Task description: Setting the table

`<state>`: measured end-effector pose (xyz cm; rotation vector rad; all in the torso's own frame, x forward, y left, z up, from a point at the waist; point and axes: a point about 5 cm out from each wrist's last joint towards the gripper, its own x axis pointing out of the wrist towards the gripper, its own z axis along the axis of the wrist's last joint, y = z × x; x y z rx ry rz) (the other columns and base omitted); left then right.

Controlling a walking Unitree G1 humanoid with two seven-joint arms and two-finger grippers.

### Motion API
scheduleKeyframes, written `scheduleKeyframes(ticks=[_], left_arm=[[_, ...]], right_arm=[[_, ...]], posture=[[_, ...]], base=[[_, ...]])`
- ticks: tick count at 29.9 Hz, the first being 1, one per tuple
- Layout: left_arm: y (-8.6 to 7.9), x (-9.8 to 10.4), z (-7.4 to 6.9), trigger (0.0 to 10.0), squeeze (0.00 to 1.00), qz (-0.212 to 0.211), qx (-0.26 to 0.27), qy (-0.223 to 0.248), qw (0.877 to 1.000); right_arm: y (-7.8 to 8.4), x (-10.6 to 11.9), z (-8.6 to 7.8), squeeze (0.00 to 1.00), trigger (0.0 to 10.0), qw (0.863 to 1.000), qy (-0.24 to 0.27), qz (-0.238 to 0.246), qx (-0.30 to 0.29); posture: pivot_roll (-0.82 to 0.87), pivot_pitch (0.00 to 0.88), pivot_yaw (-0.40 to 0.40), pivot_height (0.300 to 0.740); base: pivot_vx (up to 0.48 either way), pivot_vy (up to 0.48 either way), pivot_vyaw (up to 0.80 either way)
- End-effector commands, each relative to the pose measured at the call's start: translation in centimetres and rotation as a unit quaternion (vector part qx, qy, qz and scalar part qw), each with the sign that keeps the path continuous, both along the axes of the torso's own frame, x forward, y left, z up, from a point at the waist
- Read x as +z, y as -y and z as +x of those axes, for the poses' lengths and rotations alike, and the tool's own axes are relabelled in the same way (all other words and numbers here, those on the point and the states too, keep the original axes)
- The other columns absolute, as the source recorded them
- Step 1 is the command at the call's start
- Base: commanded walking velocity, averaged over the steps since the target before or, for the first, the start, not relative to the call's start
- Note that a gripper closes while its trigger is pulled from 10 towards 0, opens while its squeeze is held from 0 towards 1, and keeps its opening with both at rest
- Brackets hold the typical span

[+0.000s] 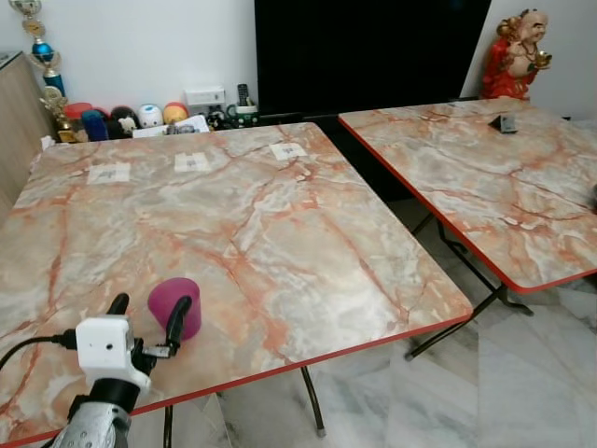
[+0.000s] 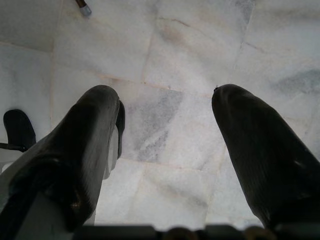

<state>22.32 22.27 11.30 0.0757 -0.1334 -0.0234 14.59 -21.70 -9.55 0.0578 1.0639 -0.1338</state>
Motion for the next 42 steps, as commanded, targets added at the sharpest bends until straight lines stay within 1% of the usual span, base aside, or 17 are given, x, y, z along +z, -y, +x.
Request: scheduleKeyframes(ticks=[1,8,11,25,29,33,35,36,42], left_arm=[[0.4,0.1,-0.2,10.0,0.0,0.017,-0.013,0.001,1.0],[0.5,-0.5,-0.5,10.0,0.0,0.023,-0.021,-0.012,0.999],[0.6,-1.1,-0.5,10.0,0.0,0.023,-0.026,-0.025,0.999],[1.0,-2.8,-0.1,10.0,0.0,0.014,-0.017,-0.051,0.998],[1.2,-3.3,0.5,10.0,0.0,-0.002,-0.014,-0.059,0.998],[1.5,-3.8,1.2,10.0,0.0,-0.005,-0.016,-0.069,0.998],[1.5,-3.9,1.3,10.0,0.0,-0.005,-0.015,-0.07,0.997],[1.4,-4.1,1.6,10.0,0.0,-0.014,-0.012,-0.073,0.997],[1.2,-4.6,2.0,10.0,0.0,-0.014,-0.007,-0.08,0.997]], right_arm=[[0.2,0.0,0.0,0.0,10.0,1.0,0.0,-0.003,0.0],[0.2,0.0,0.0,0.0,10.0,1.0,0.0,-0.003,0.002],[0.2,0.1,0.0,0.0,10.0,1.0,0.0,-0.003,0.002],[0.2,0.1,0.1,0.0,10.0,1.0,0.0,-0.003,0.005],[0.2,0.1,0.1,0.0,10.0,1.0,0.0,-0.004,0.008],[0.2,0.1,0.1,0.0,10.0,1.0,0.0,-0.005,0.01],[0.2,0.1,0.2,0.0,10.0,1.0,0.0,-0.005,0.01],[0.2,0.1,0.2,0.0,10.0,1.0,0.0,-0.005,0.011],[0.2,0.1,0.2,0.0,10.0,1.0,0.0,-0.005,0.012]], posture=[[0.09,0.003,-0.053,0.74],[0.09,0.002,-0.055,0.74],[0.09,0.001,-0.055,0.74],[0.08,0.0,-0.055,0.74],[0.08,0.0,-0.053,0.74],[0.07,0.0,-0.052,0.74],[0.07,0.0,-0.052,0.74],[0.07,0.0,-0.05,0.74],[0.06,0.0,-0.048,0.74]], base=[[0.0,0.0,0.0],[0.0,0.0,0.0],[0.0,0.0,0.0],[0.0,0.0,0.0],[0.0,0.0,0.0],[0.0,0.0,0.0],[0.0,0.0,0.0],[0.0,0.0,0.0],[0.0,0.0,0.0]])
